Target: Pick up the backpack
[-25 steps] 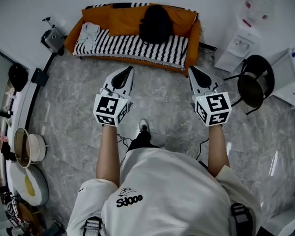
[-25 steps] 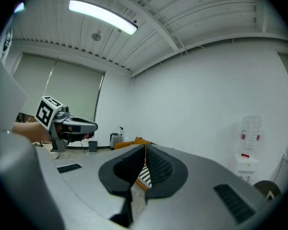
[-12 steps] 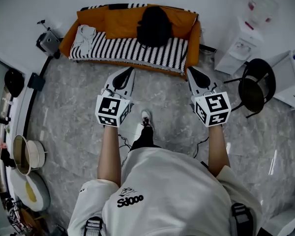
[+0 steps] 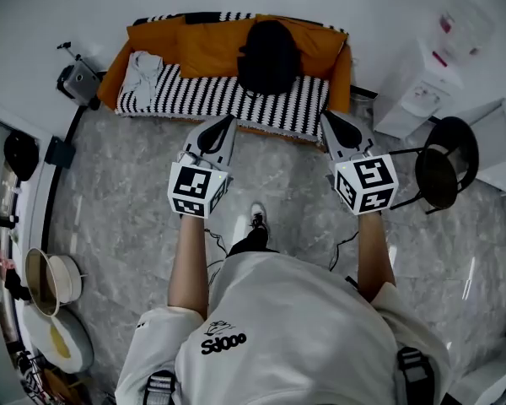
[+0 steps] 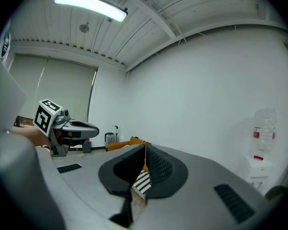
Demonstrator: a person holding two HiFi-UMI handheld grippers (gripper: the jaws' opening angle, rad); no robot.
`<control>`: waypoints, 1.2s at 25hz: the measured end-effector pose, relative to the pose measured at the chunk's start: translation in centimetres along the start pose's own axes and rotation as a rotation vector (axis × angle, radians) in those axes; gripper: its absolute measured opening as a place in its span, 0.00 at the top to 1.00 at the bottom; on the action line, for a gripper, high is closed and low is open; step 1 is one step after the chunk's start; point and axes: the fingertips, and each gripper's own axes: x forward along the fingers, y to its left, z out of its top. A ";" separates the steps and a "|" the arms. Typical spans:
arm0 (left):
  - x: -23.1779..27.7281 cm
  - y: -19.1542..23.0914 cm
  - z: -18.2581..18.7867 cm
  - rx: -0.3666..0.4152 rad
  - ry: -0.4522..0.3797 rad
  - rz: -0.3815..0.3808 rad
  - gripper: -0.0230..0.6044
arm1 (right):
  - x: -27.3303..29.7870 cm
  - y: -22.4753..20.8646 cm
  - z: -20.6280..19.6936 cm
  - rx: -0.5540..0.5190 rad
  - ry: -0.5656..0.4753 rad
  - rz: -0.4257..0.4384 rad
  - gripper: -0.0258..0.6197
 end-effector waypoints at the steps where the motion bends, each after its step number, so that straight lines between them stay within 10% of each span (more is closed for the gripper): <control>1: 0.8 0.9 0.0 0.002 0.002 -0.003 0.93 | 1.2 -0.3 0.4 -0.002 0.001 -0.002 0.91; 30: 22.9 20.3 -5.7 -0.149 0.042 -0.108 0.93 | 31.0 -8.6 0.9 0.000 0.061 0.055 0.91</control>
